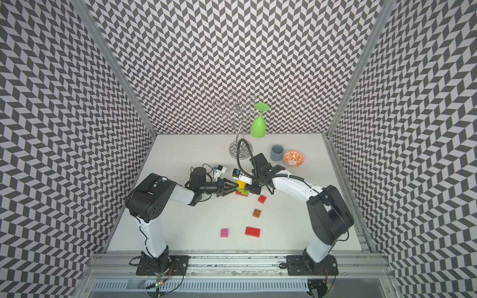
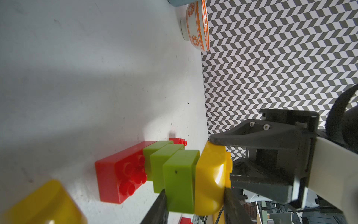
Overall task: Assemble the letter s with lego
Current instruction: Assemble the lego brick with the lego brick.
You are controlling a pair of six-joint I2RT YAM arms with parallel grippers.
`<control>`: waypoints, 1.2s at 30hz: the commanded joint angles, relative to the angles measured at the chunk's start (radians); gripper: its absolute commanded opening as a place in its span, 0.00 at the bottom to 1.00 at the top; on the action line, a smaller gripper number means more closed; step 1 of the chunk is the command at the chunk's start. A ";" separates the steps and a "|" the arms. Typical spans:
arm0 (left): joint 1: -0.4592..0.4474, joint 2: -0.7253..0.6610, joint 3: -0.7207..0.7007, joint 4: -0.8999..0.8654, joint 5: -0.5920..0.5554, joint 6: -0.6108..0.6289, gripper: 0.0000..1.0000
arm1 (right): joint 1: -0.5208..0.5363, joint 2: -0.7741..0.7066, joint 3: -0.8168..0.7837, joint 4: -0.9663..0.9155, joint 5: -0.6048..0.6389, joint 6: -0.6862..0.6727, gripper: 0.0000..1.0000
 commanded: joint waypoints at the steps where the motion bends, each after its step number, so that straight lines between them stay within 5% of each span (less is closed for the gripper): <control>1: -0.011 0.041 -0.008 -0.085 -0.029 0.029 0.45 | 0.019 0.018 0.028 0.042 -0.029 0.000 0.22; 18: 0.011 -0.062 0.021 -0.220 -0.054 0.084 0.65 | 0.014 -0.015 0.017 0.068 -0.036 0.023 0.63; 25: 0.039 -0.193 0.046 -0.369 -0.082 0.152 0.98 | -0.027 -0.158 -0.093 0.174 -0.070 0.066 0.86; 36: 0.092 -0.358 0.077 -0.602 -0.097 0.268 0.99 | -0.050 -0.414 -0.444 0.515 -0.151 0.232 0.90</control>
